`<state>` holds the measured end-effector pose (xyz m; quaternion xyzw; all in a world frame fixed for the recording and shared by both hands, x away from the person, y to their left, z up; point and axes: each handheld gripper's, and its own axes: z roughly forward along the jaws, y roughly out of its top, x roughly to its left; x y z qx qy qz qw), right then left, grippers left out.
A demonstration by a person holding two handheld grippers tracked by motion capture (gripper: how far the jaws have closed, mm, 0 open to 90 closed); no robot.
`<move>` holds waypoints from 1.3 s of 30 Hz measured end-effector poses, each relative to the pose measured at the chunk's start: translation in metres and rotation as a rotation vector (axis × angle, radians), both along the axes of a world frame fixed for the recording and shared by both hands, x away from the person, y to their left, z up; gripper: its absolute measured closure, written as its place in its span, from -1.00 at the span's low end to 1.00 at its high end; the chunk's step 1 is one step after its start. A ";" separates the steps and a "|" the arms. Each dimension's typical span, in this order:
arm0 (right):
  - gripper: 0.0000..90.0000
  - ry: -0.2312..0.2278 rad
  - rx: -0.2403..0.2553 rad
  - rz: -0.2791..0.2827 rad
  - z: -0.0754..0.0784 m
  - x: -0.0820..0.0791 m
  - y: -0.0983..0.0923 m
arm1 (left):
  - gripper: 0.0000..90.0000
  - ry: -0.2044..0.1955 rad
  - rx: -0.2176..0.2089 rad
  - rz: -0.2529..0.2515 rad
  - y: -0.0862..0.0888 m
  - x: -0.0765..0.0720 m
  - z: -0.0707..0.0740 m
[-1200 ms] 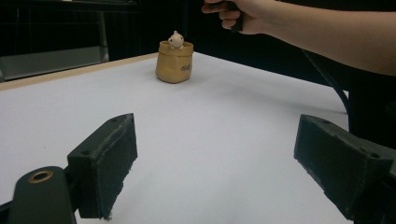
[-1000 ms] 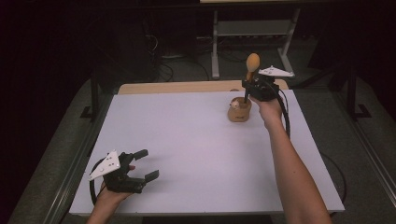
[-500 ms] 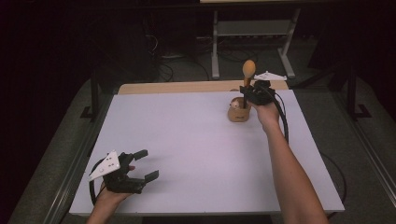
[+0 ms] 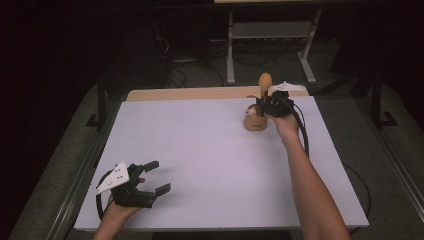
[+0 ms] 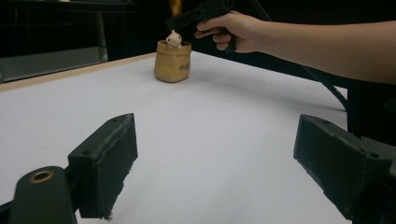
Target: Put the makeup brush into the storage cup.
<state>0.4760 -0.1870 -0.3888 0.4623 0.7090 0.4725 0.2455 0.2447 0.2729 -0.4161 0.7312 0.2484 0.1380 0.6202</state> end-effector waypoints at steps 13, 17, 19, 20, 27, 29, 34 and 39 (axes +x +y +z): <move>-0.19 -0.010 0.034 0.006 0.005 -0.008 -0.010 | -0.71 0.002 0.002 -0.009 -0.002 0.000 0.000; -0.23 -0.018 0.048 0.012 0.007 -0.012 -0.013 | -0.71 0.003 -0.005 -0.008 -0.001 0.000 0.000; -0.27 -0.024 0.049 0.017 0.009 -0.015 -0.013 | -0.71 0.006 -0.010 -0.006 -0.002 0.000 -0.001; -0.29 -0.025 0.049 0.025 0.009 -0.016 -0.014 | -0.71 0.005 -0.009 -0.004 -0.002 0.000 0.000; -0.64 -0.016 0.072 0.069 0.014 -0.025 -0.011 | -0.71 0.002 -0.003 0.010 0.000 0.001 0.001; -0.70 -0.023 0.061 0.079 0.015 -0.029 -0.011 | -0.71 0.002 0.003 0.009 0.000 0.001 0.001; -0.71 -0.028 0.076 0.090 0.017 -0.039 -0.010 | -0.71 0.004 -0.001 0.008 0.000 0.001 0.000; -0.71 -0.036 0.067 0.098 0.017 -0.048 -0.009 | -0.71 0.003 -0.002 0.011 0.001 0.001 0.000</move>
